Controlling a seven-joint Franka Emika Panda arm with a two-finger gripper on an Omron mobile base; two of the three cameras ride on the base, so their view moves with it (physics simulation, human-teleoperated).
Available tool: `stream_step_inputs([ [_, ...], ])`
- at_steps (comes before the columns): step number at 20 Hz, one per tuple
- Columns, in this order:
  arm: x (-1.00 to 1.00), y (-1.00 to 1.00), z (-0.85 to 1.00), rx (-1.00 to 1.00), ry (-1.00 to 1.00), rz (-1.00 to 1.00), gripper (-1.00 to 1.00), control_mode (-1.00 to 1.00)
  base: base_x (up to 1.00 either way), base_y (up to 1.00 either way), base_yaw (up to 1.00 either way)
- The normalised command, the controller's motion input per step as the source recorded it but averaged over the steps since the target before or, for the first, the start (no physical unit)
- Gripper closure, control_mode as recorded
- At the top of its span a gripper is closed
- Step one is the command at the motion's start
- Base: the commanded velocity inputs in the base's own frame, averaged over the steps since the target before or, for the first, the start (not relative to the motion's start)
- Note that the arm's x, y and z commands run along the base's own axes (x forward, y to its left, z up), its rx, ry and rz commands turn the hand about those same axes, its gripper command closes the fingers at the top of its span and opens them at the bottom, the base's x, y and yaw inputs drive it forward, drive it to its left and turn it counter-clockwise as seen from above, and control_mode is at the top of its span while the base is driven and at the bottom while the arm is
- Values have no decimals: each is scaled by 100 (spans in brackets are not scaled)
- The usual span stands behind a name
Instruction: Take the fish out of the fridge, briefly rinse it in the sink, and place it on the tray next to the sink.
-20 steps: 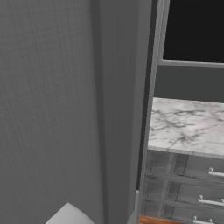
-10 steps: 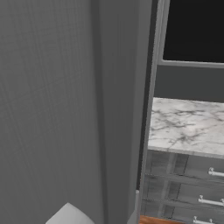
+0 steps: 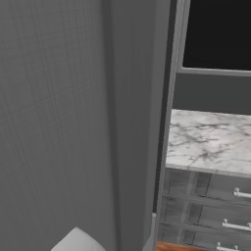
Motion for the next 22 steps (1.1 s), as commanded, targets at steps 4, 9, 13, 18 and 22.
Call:
stream_step_inputs([
  [4,20,0,0,0,4,2,-100,-100,0,0,0],
  [9,34,0,0,0,15,14,-100,-100,0,0,0],
  [13,40,-3,-2,0,6,21,-100,-100,0,0,0],
  [18,33,0,-16,0,0,12,-100,-100,0,0,0],
  [22,47,2,-36,-2,0,6,-100,-100,0,0,0],
])
